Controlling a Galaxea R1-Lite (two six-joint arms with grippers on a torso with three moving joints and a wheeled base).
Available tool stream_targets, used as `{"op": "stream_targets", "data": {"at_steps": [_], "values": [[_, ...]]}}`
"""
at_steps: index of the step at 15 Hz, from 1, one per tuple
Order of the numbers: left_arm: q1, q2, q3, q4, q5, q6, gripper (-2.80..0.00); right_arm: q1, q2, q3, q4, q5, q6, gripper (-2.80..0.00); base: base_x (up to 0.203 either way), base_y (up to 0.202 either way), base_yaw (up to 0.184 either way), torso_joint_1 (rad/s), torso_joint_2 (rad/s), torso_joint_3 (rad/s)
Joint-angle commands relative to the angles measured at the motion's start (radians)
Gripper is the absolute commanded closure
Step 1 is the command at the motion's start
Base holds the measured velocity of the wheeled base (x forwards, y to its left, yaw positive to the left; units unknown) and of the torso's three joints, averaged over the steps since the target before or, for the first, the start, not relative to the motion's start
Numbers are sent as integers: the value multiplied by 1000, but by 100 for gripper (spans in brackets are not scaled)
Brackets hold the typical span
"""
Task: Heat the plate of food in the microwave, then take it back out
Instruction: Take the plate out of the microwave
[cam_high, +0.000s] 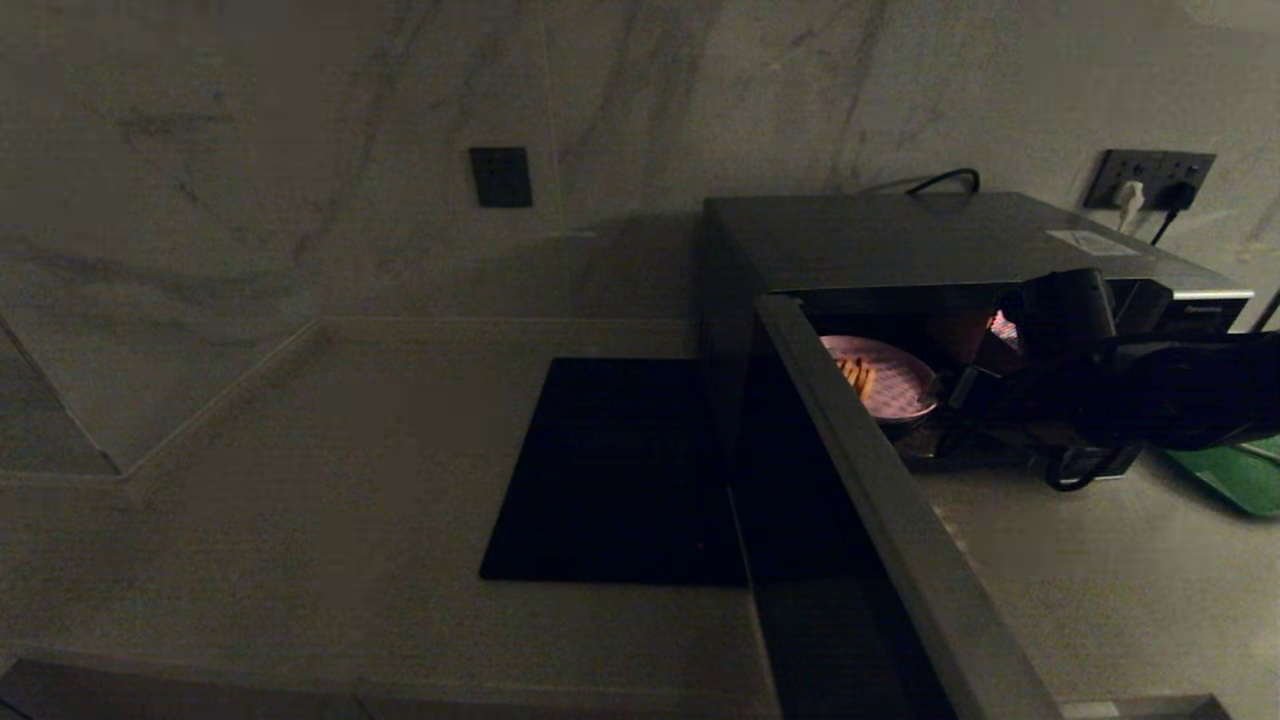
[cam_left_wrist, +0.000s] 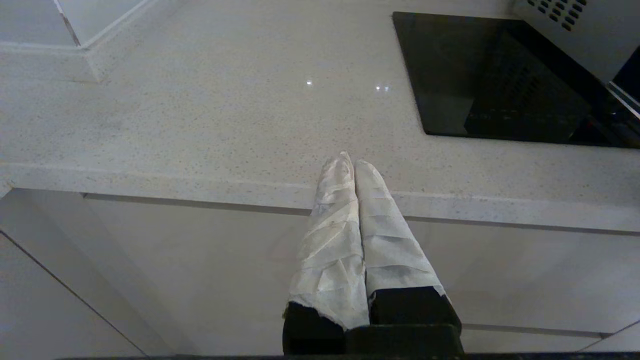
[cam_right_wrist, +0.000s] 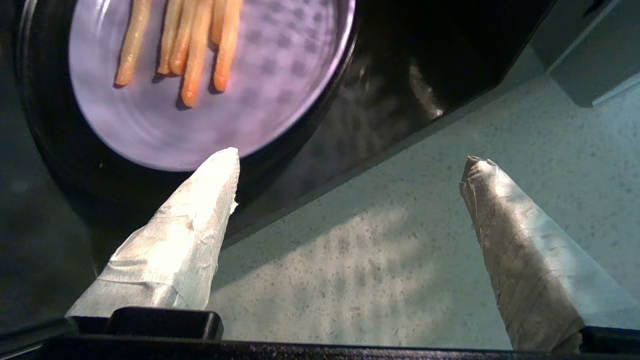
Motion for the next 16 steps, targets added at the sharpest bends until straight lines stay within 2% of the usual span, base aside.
{"op": "stream_targets", "data": {"at_steps": [1,6,8,16], "values": [[0,-2,0,-1,1,-1,0,-1,1,-5,-1,-2,3,-280,0,0,0,0,0,0],[0,-2,0,-1,1,-1,0,5,35,-54,2,-4,111,-280,0,0,0,0,0,0],[0,-2,0,-1,1,-1,0,5,44,-79,8,-18,186,-280,0,0,0,0,0,0],[0,-2,0,-1,1,-1,0,29,47,-81,89,-42,310,-280,0,0,0,0,0,0]]}}
